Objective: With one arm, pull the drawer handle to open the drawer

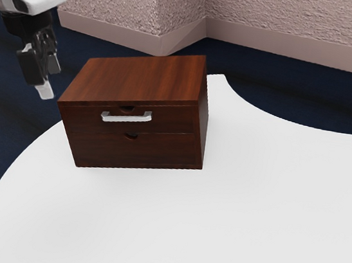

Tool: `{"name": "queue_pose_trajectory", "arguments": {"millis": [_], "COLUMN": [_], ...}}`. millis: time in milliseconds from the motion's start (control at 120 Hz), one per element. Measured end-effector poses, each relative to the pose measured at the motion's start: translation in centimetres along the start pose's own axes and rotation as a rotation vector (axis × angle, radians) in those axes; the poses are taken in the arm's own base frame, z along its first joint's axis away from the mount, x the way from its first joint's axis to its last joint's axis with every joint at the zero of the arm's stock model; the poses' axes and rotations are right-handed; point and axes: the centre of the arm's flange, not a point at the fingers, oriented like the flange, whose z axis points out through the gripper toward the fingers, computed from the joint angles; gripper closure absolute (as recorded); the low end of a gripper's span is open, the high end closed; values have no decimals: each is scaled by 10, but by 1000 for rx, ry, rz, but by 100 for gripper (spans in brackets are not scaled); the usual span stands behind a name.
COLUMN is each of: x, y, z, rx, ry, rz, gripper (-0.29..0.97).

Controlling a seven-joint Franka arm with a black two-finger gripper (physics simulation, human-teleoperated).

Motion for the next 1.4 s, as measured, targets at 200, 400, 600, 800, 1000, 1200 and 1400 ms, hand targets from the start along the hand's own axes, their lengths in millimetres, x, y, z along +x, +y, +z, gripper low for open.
{"name": "queue_pose_trajectory", "arguments": {"millis": [200, 400, 600, 800, 1000, 1200, 1400], "x": [-11, 24, 52, 76, 77, 75, 74], "y": [5, 16, 1, -20, -27, -28, -25], "z": [-3, 42, 80, 92, 98, 110, 123], "rx": [-28, -29, 154, 311, 395, 412, 399], "ry": [-21, -21, 115, 189, 156, 105, 85], "rz": [29, 124, 161, 175, 173, 143, 109], "gripper": [1, 0, 3, 12, 19, 22, 24]}}
